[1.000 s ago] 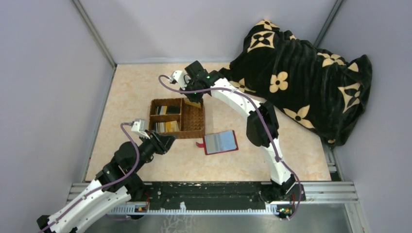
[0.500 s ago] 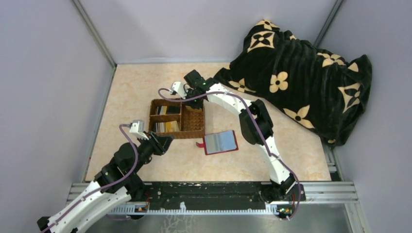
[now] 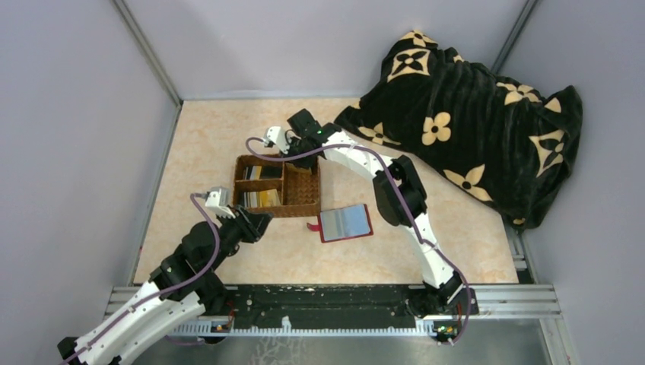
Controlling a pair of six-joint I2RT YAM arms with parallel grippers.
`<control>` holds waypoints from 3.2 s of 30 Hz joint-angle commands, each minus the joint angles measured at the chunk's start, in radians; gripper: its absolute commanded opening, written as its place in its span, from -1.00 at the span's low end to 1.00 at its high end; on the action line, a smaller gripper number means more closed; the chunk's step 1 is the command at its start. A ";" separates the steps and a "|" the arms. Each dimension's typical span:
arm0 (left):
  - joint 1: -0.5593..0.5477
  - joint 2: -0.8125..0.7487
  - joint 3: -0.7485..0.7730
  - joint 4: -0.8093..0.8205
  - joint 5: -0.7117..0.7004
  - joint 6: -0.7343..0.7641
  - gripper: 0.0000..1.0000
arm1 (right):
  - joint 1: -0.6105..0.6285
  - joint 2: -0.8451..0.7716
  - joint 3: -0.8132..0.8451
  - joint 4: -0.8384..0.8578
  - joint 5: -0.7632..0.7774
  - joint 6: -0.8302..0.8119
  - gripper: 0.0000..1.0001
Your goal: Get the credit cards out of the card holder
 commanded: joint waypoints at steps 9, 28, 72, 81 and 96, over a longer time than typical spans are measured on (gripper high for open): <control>0.002 0.017 0.004 0.046 -0.012 0.031 -0.34 | -0.026 0.017 -0.013 0.083 -0.075 -0.020 -1.00; 0.002 0.047 -0.008 0.078 -0.003 0.040 -0.34 | -0.026 -0.059 -0.151 0.272 0.049 0.019 -0.57; 0.001 0.291 0.054 0.286 0.214 0.161 0.85 | 0.019 -0.999 -1.212 1.034 0.414 0.562 -0.45; -0.022 0.517 0.061 0.413 0.328 0.101 0.84 | -0.035 -1.142 -1.426 0.810 0.417 0.765 -0.35; -0.070 0.750 -0.130 0.650 0.345 -0.014 0.79 | -0.034 -1.015 -1.382 0.698 0.414 0.799 -1.00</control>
